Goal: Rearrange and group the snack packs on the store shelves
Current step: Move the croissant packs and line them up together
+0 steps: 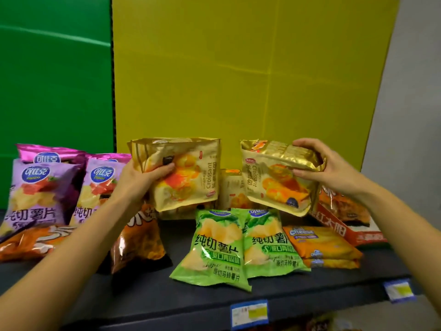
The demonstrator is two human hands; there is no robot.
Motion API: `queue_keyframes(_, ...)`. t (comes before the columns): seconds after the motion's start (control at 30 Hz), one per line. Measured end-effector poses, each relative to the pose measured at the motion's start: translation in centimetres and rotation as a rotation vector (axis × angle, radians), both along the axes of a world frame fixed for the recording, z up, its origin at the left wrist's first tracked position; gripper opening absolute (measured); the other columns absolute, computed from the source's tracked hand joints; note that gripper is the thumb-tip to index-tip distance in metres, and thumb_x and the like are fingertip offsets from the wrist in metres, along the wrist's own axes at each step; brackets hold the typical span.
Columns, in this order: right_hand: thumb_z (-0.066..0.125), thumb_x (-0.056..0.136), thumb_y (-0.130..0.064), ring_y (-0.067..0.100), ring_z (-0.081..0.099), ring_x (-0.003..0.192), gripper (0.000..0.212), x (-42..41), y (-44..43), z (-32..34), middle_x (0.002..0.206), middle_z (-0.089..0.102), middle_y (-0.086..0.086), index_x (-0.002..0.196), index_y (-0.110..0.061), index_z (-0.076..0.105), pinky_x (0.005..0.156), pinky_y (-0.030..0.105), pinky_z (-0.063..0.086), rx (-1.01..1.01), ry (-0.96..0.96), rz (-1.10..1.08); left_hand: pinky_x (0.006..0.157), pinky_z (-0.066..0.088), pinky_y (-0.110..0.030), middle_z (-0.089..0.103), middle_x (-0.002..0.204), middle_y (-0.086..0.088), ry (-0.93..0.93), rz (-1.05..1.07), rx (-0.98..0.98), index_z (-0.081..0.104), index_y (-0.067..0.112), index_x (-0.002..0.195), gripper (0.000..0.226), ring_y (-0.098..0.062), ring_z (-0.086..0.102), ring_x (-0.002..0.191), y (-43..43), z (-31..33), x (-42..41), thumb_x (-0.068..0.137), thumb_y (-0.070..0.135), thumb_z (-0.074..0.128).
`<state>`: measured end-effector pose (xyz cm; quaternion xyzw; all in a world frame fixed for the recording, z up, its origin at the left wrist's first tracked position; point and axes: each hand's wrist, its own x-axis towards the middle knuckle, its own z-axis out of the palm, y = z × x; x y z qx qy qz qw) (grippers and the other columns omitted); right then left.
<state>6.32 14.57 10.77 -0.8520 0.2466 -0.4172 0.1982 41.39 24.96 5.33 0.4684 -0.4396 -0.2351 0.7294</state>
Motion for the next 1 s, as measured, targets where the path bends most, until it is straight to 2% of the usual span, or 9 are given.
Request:
queue_keyframes(0.13, 0.069, 0.075, -0.014, -0.017, 0.051, 0.098, 0.051, 0.8, -3.8, -0.6, 0.115, 0.046, -0.025, 0.108, -0.045, 0.048, 0.072, 0.006, 0.049, 0.057, 0.014, 0.079, 0.084, 0.054, -0.039, 0.07, 0.104, -0.007, -0.015, -0.009, 0.062, 0.064, 0.023, 0.103, 0.038, -0.022, 0.067, 0.092, -2.2, -0.9, -0.1, 0.068, 0.013, 0.076)
queue_keyframes(0.3, 0.07, 0.069, -0.024, -0.007, 0.052, 0.104, 0.052, 1.8, -7.5, -1.4, 0.119, 0.048, -0.021, 0.11, -0.047, 0.049, 0.077, 0.013, 0.052, 0.132, 0.025, 0.141, 0.062, 0.058, -0.024, 0.071, 0.097, -0.005, -0.062, -0.03, 0.119, 0.065, 0.018, 0.104, 0.039, -0.013, 0.071, 0.075, -4.4, -1.9, 0.0, 0.067, 0.012, 0.076)
queue_keyframes(0.43, 0.07, 0.065, -0.028, -0.003, 0.052, 0.107, 0.057, 2.2, -9.8, -1.7, 0.122, 0.049, -0.017, 0.113, -0.05, 0.048, 0.076, 0.013, 0.052, 0.184, 0.063, 0.17, 0.067, 0.059, -0.028, 0.07, 0.101, -0.011, -0.069, -0.042, 0.185, 0.062, 0.012, 0.11, 0.043, -0.019, 0.07, 0.08, -5.6, -2.4, 0.8, 0.069, 0.01, 0.075)
queue_keyframes(0.5, 0.07, 0.065, -0.027, -0.004, 0.053, 0.106, 0.058, 2.1, -10.8, -1.9, 0.122, 0.049, -0.014, 0.114, -0.05, 0.048, 0.074, 0.012, 0.051, 0.2, 0.105, 0.177, 0.062, 0.058, -0.025, 0.07, 0.098, -0.008, -0.072, -0.04, 0.199, 0.064, 0.015, 0.104, 0.04, -0.016, 0.07, 0.076, -6.0, -2.6, 1.3, 0.065, 0.01, 0.076)
queue_keyframes(0.57, 0.071, 0.065, -0.026, -0.009, 0.056, 0.101, 0.06, 1.8, -11.6, -2.0, 0.122, 0.049, -0.014, 0.115, -0.051, 0.049, 0.072, 0.013, 0.052, 0.219, 0.15, 0.188, 0.062, 0.057, -0.026, 0.071, 0.097, -0.007, -0.109, -0.036, 0.223, 0.065, 0.017, 0.102, 0.044, -0.019, 0.07, 0.081, -6.1, -2.6, 1.8, 0.06, 0.011, 0.078)
queue_keyframes(0.77, 0.073, 0.063, -0.027, -0.015, 0.053, 0.105, 0.065, 1.7, -12.8, -2.1, 0.125, 0.05, -0.019, 0.117, -0.051, 0.048, 0.078, 0.011, 0.05, 0.189, 0.225, 0.194, 0.091, 0.051, -0.047, 0.069, 0.107, -0.015, -0.273, 0.031, 0.385, 0.062, 0.006, 0.113, 0.07, -0.032, 0.065, 0.1, -5.8, -2.2, 2.3, 0.048, 0.009, 0.085)
queue_keyframes(0.87, 0.076, 0.063, -0.028, -0.02, 0.049, 0.105, 0.066, 1.9, -12.9, -2.4, 0.122, 0.049, -0.025, 0.118, -0.049, 0.047, 0.078, 0.004, 0.045, 0.108, 0.356, 0.152, 0.093, 0.048, -0.041, 0.056, 0.116, -0.008, -0.335, 0.195, 0.414, 0.039, 0.005, 0.126, 0.09, -0.026, 0.055, 0.107, -5.9, -2.5, 2.0, 0.05, 0.005, 0.088)
queue_keyframes(0.93, 0.078, 0.066, -0.027, -0.011, 0.05, 0.108, 0.068, 1.9, -13.3, -3.0, 0.124, 0.05, -0.019, 0.124, -0.041, 0.046, 0.084, 0.005, 0.042, 0.021, 0.487, 0.106, 0.093, 0.044, -0.037, 0.043, 0.118, -0.005, -0.469, 0.336, 0.383, 0.028, 0.009, 0.129, 0.103, -0.022, 0.046, 0.108, -5.8, -2.7, 1.7, 0.047, 0.006, 0.09)
queue_keyframes(1.0, 0.077, 0.069, -0.032, 0.002, 0.046, 0.116, 0.074, 1.8, -13.9, -3.6, 0.131, 0.048, -0.011, 0.133, -0.032, 0.041, 0.095, 0.015, 0.038, -0.053, 0.604, 0.044, 0.096, 0.044, -0.039, 0.043, 0.123, -0.01, -0.583, 0.387, 0.37, 0.028, 0.008, 0.128, 0.105, -0.025, 0.047, 0.112, -5.9, -3.0, 1.5, 0.044, 0.008, 0.092)
